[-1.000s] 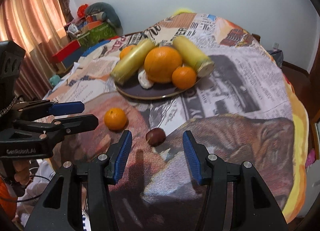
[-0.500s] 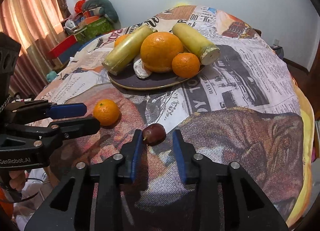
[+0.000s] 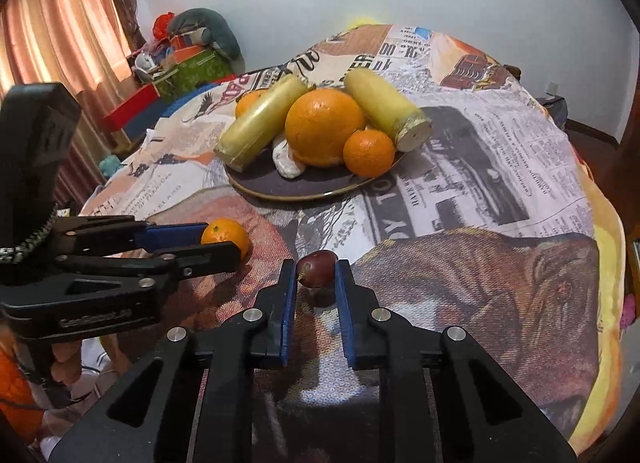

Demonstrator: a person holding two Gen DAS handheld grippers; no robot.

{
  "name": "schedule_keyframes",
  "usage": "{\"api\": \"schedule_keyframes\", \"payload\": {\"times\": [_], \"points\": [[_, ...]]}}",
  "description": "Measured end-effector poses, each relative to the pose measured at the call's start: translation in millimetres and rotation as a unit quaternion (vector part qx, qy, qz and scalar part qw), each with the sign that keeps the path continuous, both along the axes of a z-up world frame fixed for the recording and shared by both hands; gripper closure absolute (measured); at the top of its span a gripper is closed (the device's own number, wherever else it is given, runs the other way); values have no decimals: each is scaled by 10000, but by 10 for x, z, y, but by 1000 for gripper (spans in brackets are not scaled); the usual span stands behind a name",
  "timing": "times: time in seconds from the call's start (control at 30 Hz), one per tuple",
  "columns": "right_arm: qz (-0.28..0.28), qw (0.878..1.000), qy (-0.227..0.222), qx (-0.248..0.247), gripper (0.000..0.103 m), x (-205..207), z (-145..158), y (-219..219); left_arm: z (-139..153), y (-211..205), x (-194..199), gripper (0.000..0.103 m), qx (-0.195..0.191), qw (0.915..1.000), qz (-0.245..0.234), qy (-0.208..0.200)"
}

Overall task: Organize fruits
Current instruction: 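Grasp a small mandarin with the left gripper while the right grasps another dark date, then place the mandarin on the plate with the left gripper while the right places the date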

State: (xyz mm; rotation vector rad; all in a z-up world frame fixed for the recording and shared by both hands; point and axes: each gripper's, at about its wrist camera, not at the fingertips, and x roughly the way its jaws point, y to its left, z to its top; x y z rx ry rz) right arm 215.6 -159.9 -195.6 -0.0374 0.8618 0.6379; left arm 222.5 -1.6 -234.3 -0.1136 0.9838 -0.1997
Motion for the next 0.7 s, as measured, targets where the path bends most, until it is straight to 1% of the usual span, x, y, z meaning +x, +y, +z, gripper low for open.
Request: {"api": "schedule_keyframes", "payload": {"times": [0.2, 0.4, 0.6, 0.7], "points": [[-86, 9999, -94, 68, 86, 21, 88, -55, 65, -6, -26, 70, -4, 9999, 9, -108], [-100, 9996, -260, 103, 86, 71, 199, -27, 261, 48, -48, 70, 59, 9992, 89, -387], [-62, 9990, -404, 201, 86, 172, 297, 33, 425, 123, 28, 70, 131, 9977, 199, -635], [-33, 9987, -453, 234, 86, 234, 326, 81, 466, 155, 90, 70, 114, 9972, 233, -697]]}}
